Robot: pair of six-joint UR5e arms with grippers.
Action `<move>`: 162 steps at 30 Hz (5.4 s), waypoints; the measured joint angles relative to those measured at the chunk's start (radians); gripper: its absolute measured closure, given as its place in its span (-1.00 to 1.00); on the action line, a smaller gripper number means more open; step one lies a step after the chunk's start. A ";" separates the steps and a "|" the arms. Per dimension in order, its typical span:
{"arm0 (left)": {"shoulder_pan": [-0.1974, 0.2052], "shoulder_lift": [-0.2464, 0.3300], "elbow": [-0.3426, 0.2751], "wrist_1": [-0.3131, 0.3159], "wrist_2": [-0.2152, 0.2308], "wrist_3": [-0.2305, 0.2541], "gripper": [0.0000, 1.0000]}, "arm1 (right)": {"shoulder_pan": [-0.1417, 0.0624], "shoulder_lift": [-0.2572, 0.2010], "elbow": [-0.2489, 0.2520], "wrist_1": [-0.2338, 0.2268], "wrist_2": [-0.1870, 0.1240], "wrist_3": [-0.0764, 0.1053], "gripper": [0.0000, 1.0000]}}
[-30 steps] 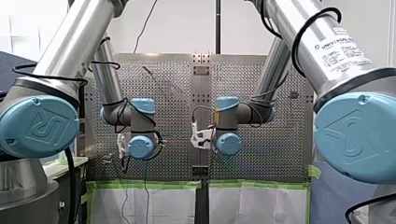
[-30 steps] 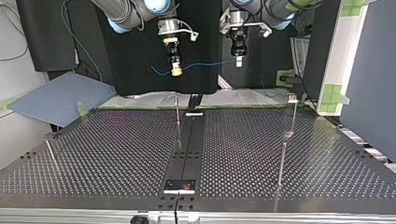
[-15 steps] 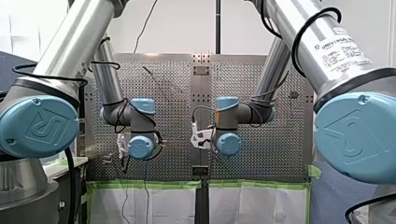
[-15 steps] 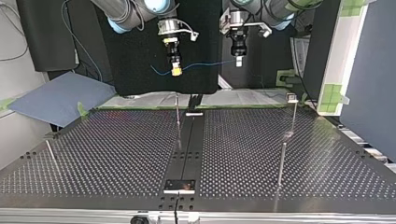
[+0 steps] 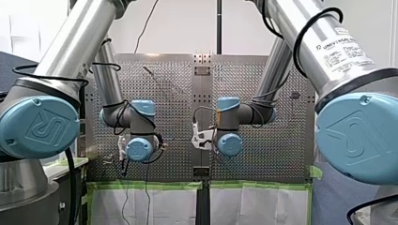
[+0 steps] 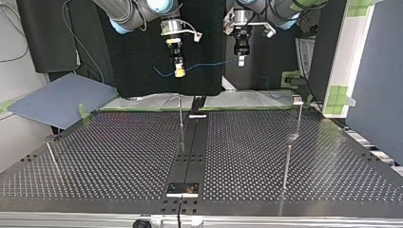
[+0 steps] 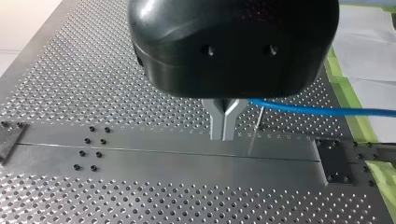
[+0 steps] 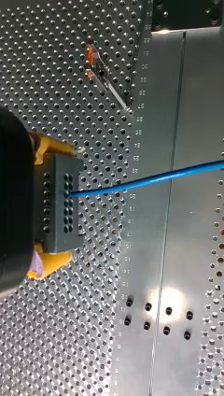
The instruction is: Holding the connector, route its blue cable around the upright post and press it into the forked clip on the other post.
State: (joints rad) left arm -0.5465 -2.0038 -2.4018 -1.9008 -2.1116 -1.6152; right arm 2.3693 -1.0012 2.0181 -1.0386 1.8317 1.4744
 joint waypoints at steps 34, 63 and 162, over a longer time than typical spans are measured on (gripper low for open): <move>0.000 0.000 0.000 0.000 0.000 0.000 1.00 | -0.011 0.018 -0.028 0.148 0.081 0.031 1.00; 0.077 0.230 0.111 -0.230 0.031 0.031 1.00 | -0.006 -0.183 -0.214 0.347 -0.028 0.093 1.00; 0.545 0.363 0.698 -0.752 0.233 -0.142 1.00 | -0.040 -0.123 -0.877 0.888 -0.290 0.095 1.00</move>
State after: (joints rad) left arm -0.0018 -1.6410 -1.7043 -2.6525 -1.8783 -1.7575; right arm 2.3296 -1.1240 1.1412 -0.1505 1.5417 1.5699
